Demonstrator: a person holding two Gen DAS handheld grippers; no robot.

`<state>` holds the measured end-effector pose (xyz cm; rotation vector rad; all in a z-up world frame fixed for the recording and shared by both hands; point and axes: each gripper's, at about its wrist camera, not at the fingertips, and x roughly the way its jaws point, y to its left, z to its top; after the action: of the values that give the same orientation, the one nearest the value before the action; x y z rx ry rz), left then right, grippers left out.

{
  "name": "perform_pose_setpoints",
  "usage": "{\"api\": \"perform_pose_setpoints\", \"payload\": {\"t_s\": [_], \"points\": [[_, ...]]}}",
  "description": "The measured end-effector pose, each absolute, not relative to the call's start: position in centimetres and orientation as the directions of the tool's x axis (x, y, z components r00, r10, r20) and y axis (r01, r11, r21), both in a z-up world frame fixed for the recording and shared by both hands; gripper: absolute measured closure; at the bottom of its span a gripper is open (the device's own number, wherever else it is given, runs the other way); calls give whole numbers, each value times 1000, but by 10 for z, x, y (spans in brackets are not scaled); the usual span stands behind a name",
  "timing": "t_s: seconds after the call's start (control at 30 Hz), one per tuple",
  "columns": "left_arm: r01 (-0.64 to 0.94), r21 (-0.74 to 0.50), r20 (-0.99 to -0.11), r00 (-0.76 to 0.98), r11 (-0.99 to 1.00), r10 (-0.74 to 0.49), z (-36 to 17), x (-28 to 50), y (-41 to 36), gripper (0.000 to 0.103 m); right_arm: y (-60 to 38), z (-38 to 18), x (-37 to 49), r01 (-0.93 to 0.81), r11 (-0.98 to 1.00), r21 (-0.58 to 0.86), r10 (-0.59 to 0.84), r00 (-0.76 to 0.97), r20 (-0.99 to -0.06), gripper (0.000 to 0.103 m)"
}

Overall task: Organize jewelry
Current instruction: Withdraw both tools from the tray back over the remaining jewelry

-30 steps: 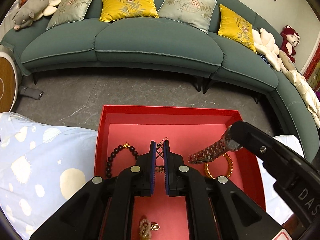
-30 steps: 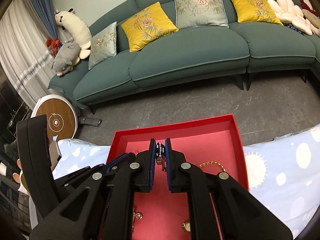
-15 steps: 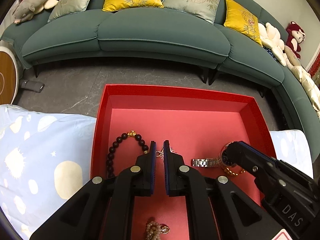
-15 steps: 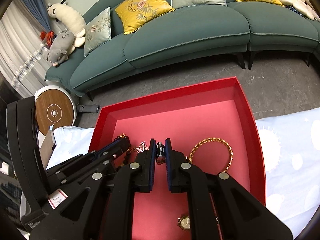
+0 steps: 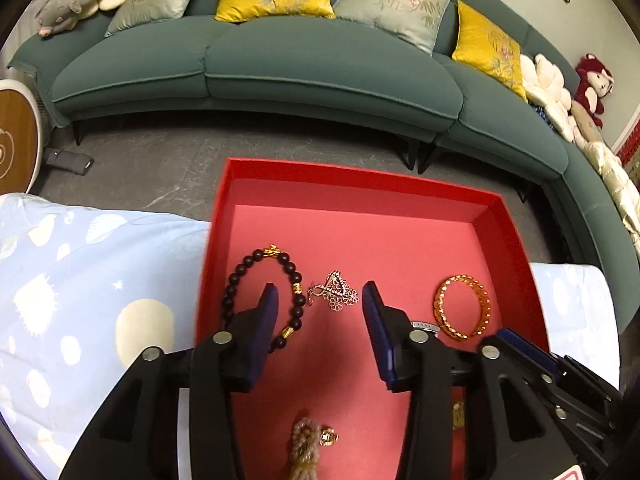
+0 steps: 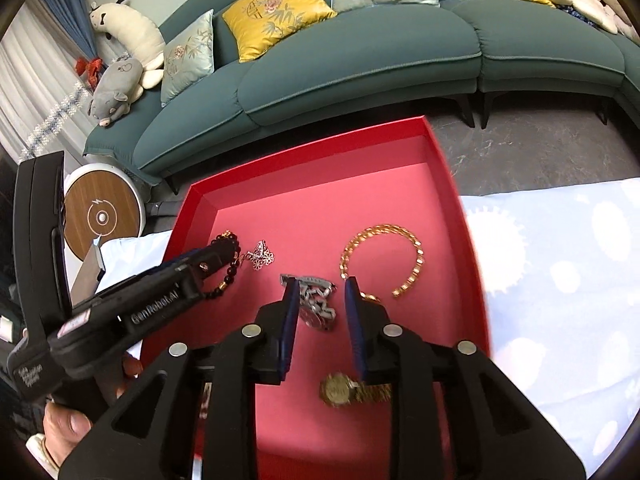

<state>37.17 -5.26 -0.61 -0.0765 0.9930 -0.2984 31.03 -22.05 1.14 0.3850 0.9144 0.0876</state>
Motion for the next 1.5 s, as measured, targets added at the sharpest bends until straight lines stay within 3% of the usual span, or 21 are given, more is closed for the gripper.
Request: {"api": "perform_pose_setpoints", "payload": {"t_s": [0.07,0.2,0.27,0.43,0.6,0.87,1.1,1.5], "points": [[201,-221,-799,524,954,-295,5,360,-41,51,-223,24,292,77,936,342,220,632,-743,79],[193,-263,-767,553,945,-326,34,325,-13,51,-230,55,246,55,940,338,214,675,-706,76],[191,-250,-762,566,949,-315,46,304,-2,51,-231,72,219,49,936,349,219,696,-684,69],[197,-186,-760,592,962,-268,68,241,19,51,-227,106,157,39,935,353,215,729,-650,69],[180,-225,-772,567,958,-288,67,188,39,51,-210,115,104,15,944,329,206,751,-627,67],[123,-265,-781,554,956,-288,33,129,60,51,-184,81,59,-17,961,277,212,689,-693,64],[193,-218,-819,497,957,-287,3,121,43,51,-174,31,64,-21,980,196,169,602,-780,64],[278,-190,-852,430,942,-298,-19,109,23,51,-156,-7,88,-41,987,158,154,563,-812,64]]}}
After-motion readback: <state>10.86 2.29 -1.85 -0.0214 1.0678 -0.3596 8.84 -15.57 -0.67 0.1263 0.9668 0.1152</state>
